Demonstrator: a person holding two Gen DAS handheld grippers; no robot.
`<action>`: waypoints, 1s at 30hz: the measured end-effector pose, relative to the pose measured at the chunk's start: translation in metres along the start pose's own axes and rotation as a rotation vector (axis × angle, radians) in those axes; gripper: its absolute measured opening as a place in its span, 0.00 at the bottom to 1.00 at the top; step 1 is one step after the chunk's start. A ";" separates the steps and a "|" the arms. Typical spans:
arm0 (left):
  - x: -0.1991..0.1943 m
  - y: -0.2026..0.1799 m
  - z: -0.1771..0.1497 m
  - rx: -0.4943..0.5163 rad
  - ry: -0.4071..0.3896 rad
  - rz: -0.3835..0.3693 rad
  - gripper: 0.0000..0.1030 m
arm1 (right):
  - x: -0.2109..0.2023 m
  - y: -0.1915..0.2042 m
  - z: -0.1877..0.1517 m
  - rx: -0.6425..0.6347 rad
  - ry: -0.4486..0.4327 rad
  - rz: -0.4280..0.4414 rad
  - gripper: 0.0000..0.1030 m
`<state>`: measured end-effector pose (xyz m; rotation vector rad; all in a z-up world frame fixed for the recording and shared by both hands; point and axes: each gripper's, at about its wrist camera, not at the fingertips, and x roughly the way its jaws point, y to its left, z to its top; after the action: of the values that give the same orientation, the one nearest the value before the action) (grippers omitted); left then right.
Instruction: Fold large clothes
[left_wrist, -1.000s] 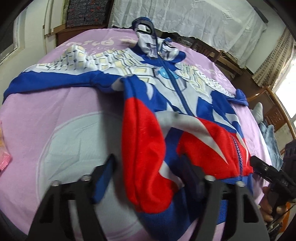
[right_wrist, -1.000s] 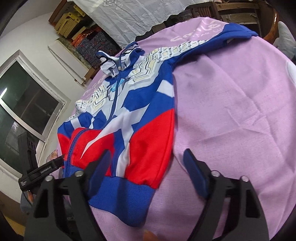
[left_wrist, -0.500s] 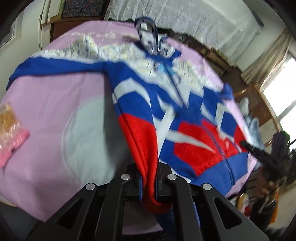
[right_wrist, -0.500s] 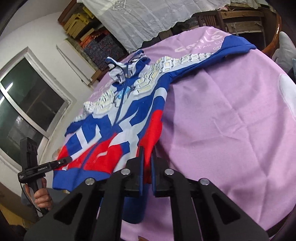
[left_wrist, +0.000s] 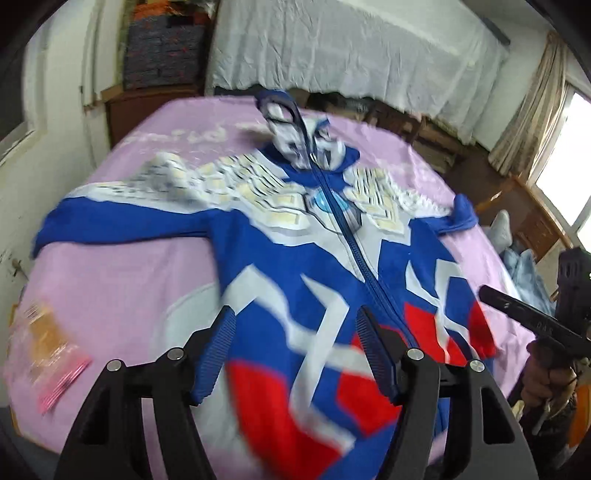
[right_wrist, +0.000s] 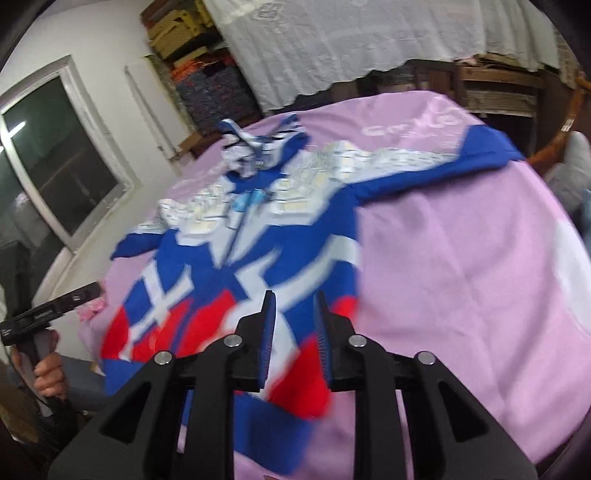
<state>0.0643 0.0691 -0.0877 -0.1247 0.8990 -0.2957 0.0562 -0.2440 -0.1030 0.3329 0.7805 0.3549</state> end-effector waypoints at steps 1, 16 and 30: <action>0.015 -0.003 0.004 0.005 0.030 -0.005 0.66 | 0.011 0.002 0.004 0.003 0.022 0.012 0.20; 0.084 0.011 0.060 -0.006 0.107 0.147 0.75 | 0.036 -0.109 0.062 0.320 -0.021 -0.040 0.61; 0.166 0.025 0.120 -0.024 0.130 0.328 0.82 | 0.058 -0.275 0.125 0.708 -0.236 -0.160 0.60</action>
<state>0.2608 0.0408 -0.1442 0.0207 1.0354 0.0124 0.2365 -0.4837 -0.1709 0.9518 0.6736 -0.1263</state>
